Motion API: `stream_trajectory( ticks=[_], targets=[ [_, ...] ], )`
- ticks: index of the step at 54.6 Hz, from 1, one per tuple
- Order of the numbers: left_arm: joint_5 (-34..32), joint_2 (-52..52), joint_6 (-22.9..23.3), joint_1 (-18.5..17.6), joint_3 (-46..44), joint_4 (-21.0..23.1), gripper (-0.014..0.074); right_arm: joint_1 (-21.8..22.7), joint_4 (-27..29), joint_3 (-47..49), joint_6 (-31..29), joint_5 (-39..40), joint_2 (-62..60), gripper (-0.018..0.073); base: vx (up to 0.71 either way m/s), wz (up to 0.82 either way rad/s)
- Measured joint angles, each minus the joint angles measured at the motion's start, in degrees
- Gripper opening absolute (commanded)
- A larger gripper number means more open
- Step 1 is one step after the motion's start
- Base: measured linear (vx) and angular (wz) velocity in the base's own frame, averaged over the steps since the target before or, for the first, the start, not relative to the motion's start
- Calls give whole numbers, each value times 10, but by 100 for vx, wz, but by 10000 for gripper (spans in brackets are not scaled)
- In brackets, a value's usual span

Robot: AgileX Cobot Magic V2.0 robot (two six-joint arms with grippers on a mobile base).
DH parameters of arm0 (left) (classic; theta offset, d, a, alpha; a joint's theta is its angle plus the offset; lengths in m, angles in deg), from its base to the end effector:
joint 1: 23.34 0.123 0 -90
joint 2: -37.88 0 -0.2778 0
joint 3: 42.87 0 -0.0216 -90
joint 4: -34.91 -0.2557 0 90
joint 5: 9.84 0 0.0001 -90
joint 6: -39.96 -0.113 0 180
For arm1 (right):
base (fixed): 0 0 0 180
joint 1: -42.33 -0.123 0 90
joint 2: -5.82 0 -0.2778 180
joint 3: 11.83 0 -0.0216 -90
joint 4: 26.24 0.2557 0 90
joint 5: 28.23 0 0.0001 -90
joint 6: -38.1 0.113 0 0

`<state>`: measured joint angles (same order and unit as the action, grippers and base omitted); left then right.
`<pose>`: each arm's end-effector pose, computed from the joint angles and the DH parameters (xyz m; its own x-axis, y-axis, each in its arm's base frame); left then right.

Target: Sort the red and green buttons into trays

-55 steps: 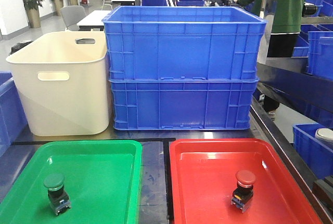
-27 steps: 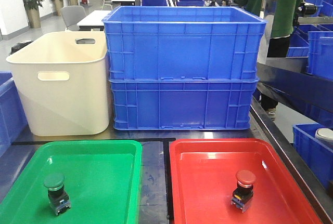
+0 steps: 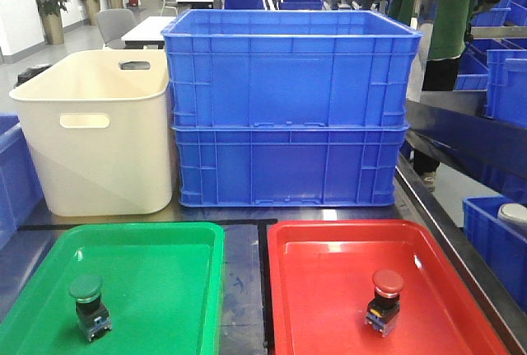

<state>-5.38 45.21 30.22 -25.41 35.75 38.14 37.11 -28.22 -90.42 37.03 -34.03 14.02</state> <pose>0.0909 -0.0038 0.1972 -0.0024 0.1137 -0.9935 0.0410 0.9927 0.1135 0.0917 0.0080 0.1933 -0.0402 -0.0569 -0.9976 -0.0898 0.9945 -0.0531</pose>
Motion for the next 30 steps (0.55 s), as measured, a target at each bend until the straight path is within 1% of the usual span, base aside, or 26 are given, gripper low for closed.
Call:
stream_trajectory(
  ticks=[4, 30],
  targets=[
    [1, 0, 0, 0, 0, 0, -6, 0, -1, -1, 11, 0, -6, -8, 0, 0],
    [1, 0, 0, 0, 1, 0, -6, 0, -3, -1, 11, 0, -8, -8, 0, 0]
  ],
)
